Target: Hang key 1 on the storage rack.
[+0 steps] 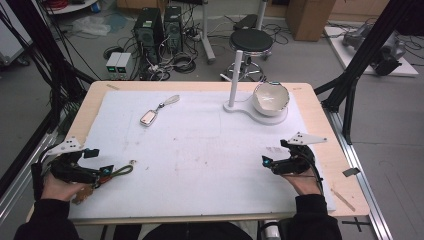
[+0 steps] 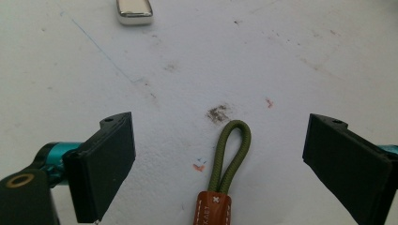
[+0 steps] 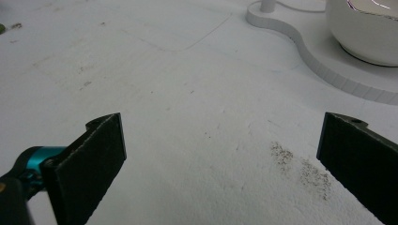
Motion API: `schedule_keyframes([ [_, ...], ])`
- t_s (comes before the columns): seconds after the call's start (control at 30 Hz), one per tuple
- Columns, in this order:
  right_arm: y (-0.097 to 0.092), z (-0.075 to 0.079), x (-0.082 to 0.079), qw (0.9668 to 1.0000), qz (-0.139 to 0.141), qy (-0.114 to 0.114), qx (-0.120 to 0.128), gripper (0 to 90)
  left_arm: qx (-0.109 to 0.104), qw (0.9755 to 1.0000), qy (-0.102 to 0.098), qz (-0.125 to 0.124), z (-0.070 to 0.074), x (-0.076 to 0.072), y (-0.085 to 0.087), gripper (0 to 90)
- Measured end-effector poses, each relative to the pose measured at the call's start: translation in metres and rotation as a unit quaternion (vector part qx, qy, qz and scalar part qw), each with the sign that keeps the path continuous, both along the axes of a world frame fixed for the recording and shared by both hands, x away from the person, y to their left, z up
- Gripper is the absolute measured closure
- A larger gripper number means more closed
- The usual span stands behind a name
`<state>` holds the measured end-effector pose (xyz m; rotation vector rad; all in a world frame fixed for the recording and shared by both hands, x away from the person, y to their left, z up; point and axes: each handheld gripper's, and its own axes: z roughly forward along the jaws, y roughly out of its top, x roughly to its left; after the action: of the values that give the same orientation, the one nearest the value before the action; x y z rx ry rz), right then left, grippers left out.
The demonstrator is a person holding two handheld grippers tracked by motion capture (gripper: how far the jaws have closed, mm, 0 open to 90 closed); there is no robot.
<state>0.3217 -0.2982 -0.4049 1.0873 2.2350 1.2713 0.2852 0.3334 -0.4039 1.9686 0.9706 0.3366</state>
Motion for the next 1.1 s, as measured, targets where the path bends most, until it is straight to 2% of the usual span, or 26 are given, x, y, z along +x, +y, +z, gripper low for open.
schedule_keyframes([
  [0.13, 0.001, -0.001, 0.0, 1.0, 0.002, 0.002, -0.004, 0.6, 0.001, 1.0, 0.006, -0.005, 0.0, -0.001, -0.002, 10.6],
  [0.23, 0.001, -0.001, -0.001, 1.0, 0.005, 0.005, -0.002, 0.6, 0.007, 0.9997, 0.016, -0.019, -0.001, -0.001, -0.004, 11.7],
  [0.5, 0.002, -0.002, 0.0, 1.0, 0.004, 0.005, -0.003, 0.6, 0.021, 0.9991, 0.029, -0.024, -0.004, -0.001, -0.007, 11.7],
  [0.67, 0.002, -0.002, 0.0, 0.9999, 0.008, 0.007, -0.003, 0.5, 0.017, 0.9987, 0.038, -0.031, -0.005, 0.0, -0.007, 12.1],
  [0.83, 0.002, -0.003, 0.001, 0.9999, 0.007, 0.008, -0.008, 0.6, 0.022, 0.9982, 0.046, -0.033, -0.007, 0.0, -0.009, 12.2],
  [0.97, 0.002, -0.003, 0.001, 0.9999, 0.007, 0.009, -0.007, 0.6, 0.043, 0.9965, 0.061, -0.038, -0.011, 0.001, -0.011, 12.7],
  [1.1, 0.002, -0.003, 0.001, 0.9999, 0.007, 0.009, -0.008, 0.6, 0.052, 0.9949, 0.074, -0.043, -0.014, 0.002, -0.011, 14.2],
])
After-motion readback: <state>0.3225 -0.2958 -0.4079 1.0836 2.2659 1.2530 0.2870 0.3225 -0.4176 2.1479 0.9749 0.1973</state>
